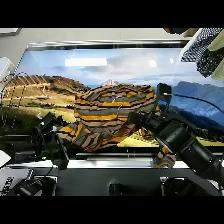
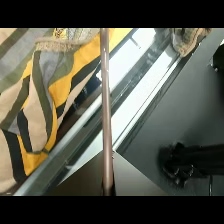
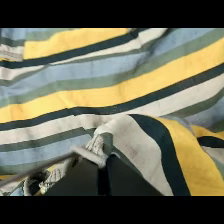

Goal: Fold the clothes and pants, and hang the long-sleeved shirts on hangers.

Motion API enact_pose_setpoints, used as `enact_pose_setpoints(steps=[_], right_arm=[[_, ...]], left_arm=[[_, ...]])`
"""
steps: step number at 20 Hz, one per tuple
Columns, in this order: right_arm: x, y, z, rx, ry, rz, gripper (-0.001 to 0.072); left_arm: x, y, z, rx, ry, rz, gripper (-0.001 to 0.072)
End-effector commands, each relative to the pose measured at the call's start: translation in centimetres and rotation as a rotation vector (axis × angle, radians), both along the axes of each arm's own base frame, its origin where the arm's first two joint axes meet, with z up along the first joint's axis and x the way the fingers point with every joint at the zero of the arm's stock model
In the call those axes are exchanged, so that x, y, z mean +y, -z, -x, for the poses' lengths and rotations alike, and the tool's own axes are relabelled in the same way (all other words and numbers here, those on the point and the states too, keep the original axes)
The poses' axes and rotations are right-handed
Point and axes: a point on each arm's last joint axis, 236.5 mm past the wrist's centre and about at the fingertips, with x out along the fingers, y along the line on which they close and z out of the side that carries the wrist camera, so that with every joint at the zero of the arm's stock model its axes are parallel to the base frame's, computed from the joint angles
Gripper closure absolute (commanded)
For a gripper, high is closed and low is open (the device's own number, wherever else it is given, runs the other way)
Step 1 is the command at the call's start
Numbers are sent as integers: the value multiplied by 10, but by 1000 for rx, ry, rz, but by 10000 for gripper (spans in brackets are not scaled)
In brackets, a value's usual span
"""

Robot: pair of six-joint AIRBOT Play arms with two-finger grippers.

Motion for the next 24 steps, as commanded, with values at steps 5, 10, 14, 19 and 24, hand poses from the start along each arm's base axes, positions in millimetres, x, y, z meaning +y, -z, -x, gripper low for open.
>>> enact_pose_setpoints(steps=[5, 10, 14, 19, 24], right_arm=[[6, -18, -4, -59, -19, -49, 682], [11, -22, -6, -79, -27, -66, 682], [11, -23, -6, -80, -29, -69, 682], [21, -23, -3, -69, -46, -108, 682], [20, -22, -2, -61, -44, -109, 544]], left_arm=[[-22, 5, -14, 21, 37, 63, 692], [-33, 12, -17, 30, 66, 78, 692], [-44, 18, -19, 25, 77, 74, 692], [-58, 17, -31, 9, 37, 111, 692], [-69, 22, -31, 19, 46, 124, 692]])
